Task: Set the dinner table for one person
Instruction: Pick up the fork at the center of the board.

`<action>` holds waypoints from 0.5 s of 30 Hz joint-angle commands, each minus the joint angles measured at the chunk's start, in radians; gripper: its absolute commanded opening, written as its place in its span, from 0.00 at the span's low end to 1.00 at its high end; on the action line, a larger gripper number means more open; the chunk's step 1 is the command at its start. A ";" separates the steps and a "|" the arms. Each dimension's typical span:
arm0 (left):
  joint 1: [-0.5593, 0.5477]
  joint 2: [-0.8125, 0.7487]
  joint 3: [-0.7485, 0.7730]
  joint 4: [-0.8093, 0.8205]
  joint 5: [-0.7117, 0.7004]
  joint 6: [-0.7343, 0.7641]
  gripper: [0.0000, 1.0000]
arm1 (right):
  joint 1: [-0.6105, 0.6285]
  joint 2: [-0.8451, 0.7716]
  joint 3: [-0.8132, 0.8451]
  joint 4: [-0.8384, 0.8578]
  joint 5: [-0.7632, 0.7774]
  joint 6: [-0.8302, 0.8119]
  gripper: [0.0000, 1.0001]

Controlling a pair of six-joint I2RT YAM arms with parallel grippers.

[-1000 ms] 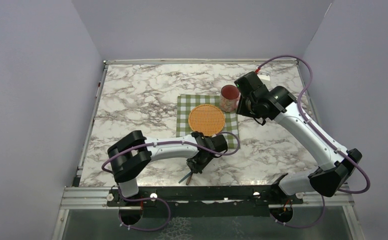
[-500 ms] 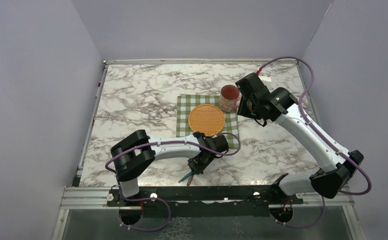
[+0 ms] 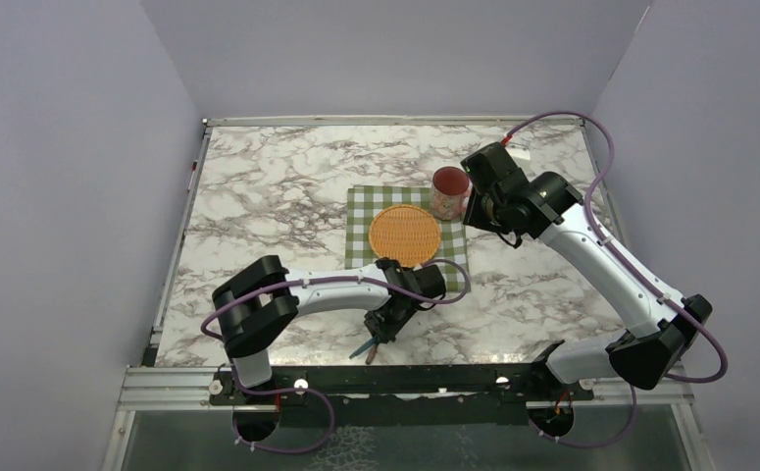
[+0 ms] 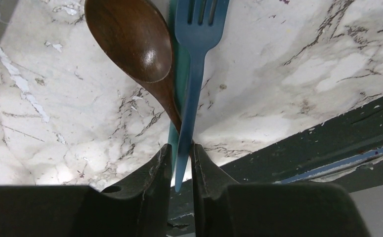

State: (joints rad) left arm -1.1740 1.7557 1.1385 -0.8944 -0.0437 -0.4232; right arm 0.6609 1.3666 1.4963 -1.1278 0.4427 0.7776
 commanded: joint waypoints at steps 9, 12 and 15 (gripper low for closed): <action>-0.005 -0.054 0.005 -0.042 -0.015 -0.024 0.23 | -0.004 0.005 -0.004 0.028 -0.016 0.002 0.42; -0.006 -0.049 -0.001 -0.041 -0.019 -0.025 0.23 | -0.004 0.003 -0.002 0.025 -0.012 0.002 0.42; -0.006 -0.050 -0.013 -0.035 -0.018 -0.023 0.23 | -0.005 0.000 -0.005 0.022 -0.010 0.001 0.42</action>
State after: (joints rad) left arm -1.1740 1.7336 1.1366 -0.9237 -0.0452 -0.4347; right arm 0.6609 1.3670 1.4963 -1.1198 0.4301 0.7773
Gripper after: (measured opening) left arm 0.231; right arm 0.426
